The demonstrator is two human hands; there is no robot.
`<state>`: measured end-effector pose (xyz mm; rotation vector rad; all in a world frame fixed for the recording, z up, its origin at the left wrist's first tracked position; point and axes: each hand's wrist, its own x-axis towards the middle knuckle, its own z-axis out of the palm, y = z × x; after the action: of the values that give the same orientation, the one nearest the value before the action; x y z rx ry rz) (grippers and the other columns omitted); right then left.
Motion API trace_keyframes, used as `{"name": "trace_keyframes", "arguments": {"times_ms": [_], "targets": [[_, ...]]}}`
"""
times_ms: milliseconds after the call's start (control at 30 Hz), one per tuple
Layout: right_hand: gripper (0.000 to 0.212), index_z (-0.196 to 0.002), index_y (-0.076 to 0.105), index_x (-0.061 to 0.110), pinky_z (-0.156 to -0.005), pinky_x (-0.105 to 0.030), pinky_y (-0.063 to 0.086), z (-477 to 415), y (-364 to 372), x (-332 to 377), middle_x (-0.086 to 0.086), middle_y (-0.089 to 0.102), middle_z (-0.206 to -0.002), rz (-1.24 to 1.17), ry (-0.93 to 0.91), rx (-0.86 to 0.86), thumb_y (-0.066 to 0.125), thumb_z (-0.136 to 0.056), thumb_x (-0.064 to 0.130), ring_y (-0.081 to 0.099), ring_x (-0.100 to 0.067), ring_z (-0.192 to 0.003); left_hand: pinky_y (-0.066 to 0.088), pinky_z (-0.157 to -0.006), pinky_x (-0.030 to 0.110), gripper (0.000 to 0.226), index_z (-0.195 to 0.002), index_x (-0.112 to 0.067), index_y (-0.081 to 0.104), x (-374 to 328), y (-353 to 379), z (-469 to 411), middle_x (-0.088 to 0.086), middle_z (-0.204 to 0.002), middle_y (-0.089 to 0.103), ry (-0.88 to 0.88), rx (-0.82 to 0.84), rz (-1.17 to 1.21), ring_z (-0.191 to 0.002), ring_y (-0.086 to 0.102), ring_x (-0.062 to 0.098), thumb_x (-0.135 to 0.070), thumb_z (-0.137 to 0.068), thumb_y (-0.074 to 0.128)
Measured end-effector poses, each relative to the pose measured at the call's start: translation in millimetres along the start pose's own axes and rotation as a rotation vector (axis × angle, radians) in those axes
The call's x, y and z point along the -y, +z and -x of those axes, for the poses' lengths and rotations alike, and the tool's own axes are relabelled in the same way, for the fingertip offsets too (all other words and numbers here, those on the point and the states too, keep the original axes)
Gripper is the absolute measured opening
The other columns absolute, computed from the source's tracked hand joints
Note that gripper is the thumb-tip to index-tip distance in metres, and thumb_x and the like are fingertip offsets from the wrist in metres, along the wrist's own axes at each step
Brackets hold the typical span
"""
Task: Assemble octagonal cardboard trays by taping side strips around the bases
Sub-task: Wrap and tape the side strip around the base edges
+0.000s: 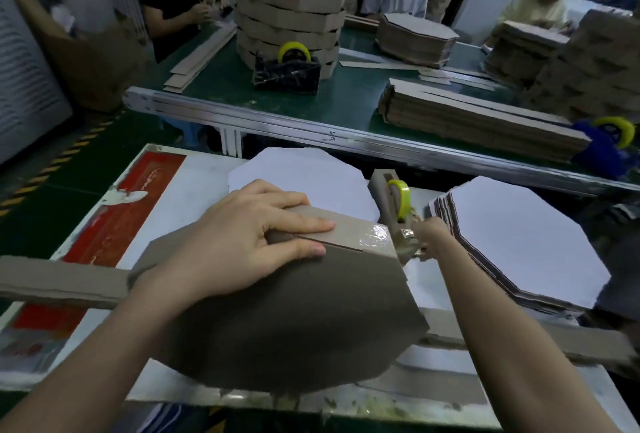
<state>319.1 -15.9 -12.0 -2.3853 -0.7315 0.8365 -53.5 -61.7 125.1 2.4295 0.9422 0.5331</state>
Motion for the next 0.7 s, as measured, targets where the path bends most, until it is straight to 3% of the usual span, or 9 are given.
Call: {"name": "trace_keyframes", "arguments": {"times_ms": [67,133,233,300,400,500,600,700], "targets": [[0.014,-0.106,0.057,0.007,-0.071,-0.041,0.052,-14.8,0.5,-2.5,-0.013,0.054,-0.1,0.04,-0.023,0.031,0.052,-0.1,0.018,0.061,-0.032,-0.083,0.04,-0.1,0.033,0.037,-0.103,-0.073,0.048,-2.3,1.4,-5.1,-0.04,-0.116,0.042,-0.016,-0.008,-0.007,-0.119,0.038,-0.005,-0.08,-0.068,0.039],[0.027,-0.124,0.054,0.007,-0.063,-0.038,0.051,-27.2,3.9,-5.5,-0.01,0.053,-0.093,0.053,-0.019,0.058,0.054,-0.098,0.014,0.057,-0.027,-0.074,0.041,-0.1,0.034,0.037,-0.102,-0.074,0.048,-4.0,3.4,-9.3,-0.043,-0.116,0.04,-0.034,-0.012,-0.01,-0.118,0.038,-0.007,-0.081,-0.067,0.036],[0.043,-0.132,0.045,0.002,-0.077,-0.049,0.058,-42.0,11.7,-7.3,-0.012,0.055,-0.084,0.043,0.025,0.07,0.062,-0.095,0.013,0.065,-0.034,-0.084,0.04,-0.098,0.028,0.035,-0.101,-0.076,0.049,-6.4,5.8,-14.7,-0.052,-0.109,0.038,-0.036,-0.006,-0.018,-0.117,0.04,-0.007,-0.08,-0.068,0.038],[0.047,-0.13,0.048,0.0,-0.083,-0.05,0.057,-51.0,12.8,-4.9,-0.015,0.057,-0.081,0.002,0.043,0.072,0.07,-0.09,0.01,0.065,-0.033,-0.082,0.04,-0.096,0.021,0.034,-0.101,-0.077,0.048,-7.8,6.7,-17.9,-0.056,-0.105,0.038,-0.036,-0.012,-0.015,-0.116,0.04,-0.007,-0.08,-0.068,0.04],[0.041,-0.113,0.057,-0.009,-0.08,-0.049,0.059,-60.7,9.1,-2.8,-0.019,0.064,-0.082,-0.113,0.114,0.089,0.078,-0.079,0.003,0.066,-0.03,-0.075,0.041,-0.093,0.02,0.035,-0.102,-0.075,0.049,-9.1,8.2,-21.6,-0.059,-0.106,0.039,-0.027,-0.022,-0.018,-0.115,0.043,-0.004,-0.08,-0.069,0.04],[0.024,-0.101,0.059,-0.003,-0.065,-0.042,0.059,-65.1,5.8,-4.3,-0.015,0.063,-0.081,-0.341,0.122,0.061,0.071,-0.084,0.009,0.067,-0.03,-0.073,0.045,-0.093,0.03,0.036,-0.101,-0.072,0.053,-7.3,10.2,-24.3,-0.053,-0.105,0.041,-0.028,-0.041,-0.016,-0.114,0.044,-0.004,-0.08,-0.068,0.04],[0.009,-0.083,0.058,0.005,-0.044,-0.026,0.045,-58.9,6.4,-10.5,-0.01,0.058,-0.075,-0.577,0.134,0.018,0.065,-0.086,0.01,0.061,-0.024,-0.062,0.045,-0.094,0.035,0.036,-0.101,-0.072,0.053,-5.6,11.3,-26.9,-0.048,-0.11,0.041,-0.031,-0.045,-0.019,-0.113,0.044,-0.006,-0.08,-0.068,0.04],[0.014,-0.082,0.057,0.005,-0.047,-0.03,0.046,-50.3,11.9,-30.2,-0.011,0.061,-0.079,-0.666,0.1,-0.017,0.065,-0.092,0.01,0.06,-0.023,-0.065,0.046,-0.092,0.036,0.037,-0.102,-0.07,0.055,-4.3,12.2,-28.4,-0.046,-0.111,0.045,-0.018,-0.053,-0.008,-0.111,0.045,-0.005,-0.079,-0.069,0.041]]}}
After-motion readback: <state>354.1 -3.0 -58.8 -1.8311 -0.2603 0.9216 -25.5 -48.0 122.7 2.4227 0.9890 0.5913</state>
